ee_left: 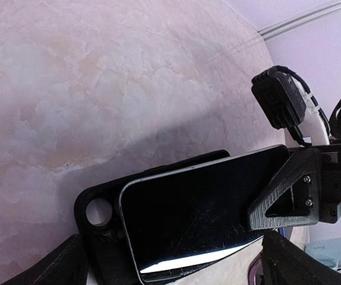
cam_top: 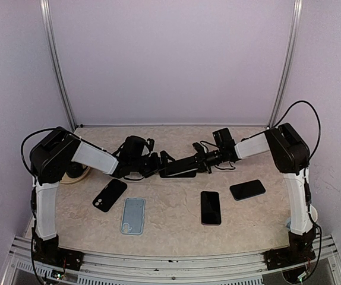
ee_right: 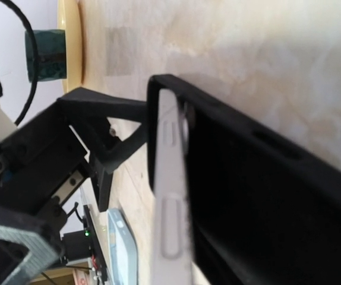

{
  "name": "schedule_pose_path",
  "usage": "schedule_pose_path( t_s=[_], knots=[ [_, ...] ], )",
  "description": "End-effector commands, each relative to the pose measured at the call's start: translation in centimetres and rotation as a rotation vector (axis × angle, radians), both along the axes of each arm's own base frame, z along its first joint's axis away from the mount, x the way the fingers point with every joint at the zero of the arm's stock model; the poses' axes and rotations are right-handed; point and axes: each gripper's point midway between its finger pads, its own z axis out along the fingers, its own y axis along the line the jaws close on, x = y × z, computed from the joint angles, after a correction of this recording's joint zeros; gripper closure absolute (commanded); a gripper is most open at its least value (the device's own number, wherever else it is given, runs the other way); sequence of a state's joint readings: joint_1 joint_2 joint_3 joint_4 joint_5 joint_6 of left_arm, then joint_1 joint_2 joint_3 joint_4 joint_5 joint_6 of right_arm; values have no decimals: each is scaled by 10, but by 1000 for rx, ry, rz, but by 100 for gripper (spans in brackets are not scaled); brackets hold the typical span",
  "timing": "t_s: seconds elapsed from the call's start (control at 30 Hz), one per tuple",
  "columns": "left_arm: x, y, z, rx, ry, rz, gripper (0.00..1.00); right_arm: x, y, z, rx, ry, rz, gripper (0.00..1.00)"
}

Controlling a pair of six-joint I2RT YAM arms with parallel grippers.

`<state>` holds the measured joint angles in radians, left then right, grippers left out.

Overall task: Put the phone into the phone case
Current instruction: Install the phone on the phone case.

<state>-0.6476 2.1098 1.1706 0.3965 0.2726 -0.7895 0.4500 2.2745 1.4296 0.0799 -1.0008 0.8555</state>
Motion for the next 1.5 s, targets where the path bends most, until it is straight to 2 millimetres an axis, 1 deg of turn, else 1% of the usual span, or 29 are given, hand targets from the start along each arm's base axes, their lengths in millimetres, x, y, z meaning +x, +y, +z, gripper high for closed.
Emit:
schedule_pose_path(
  t_s=[0.0,0.23,0.47,0.8,1.0,1.17,1.3,1.47],
  knots=[
    [-9,-9,-7,-11,14,-24,1,-3,9,-4,19,20,24,100],
    [-12,-11,-9,-18,24,-32,1,-5,13,-10,29,44,31,100],
    [-15,-14,-5,-35,24,-42,1,-7,22,-14,32,58,42,100],
    [-23,-17,-5,-56,32,-55,1,-9,30,-18,35,68,49,100],
    [-29,-20,-8,-57,38,-68,1,-11,36,-22,37,73,57,100],
    [-31,-21,-7,-63,38,-72,1,-13,40,-25,39,78,65,100],
    [-32,-22,-7,-70,38,-78,1,-15,44,-26,47,86,72,100],
    [-33,-21,-6,-71,38,-77,1,-15,46,-21,75,74,79,100]
  ],
)
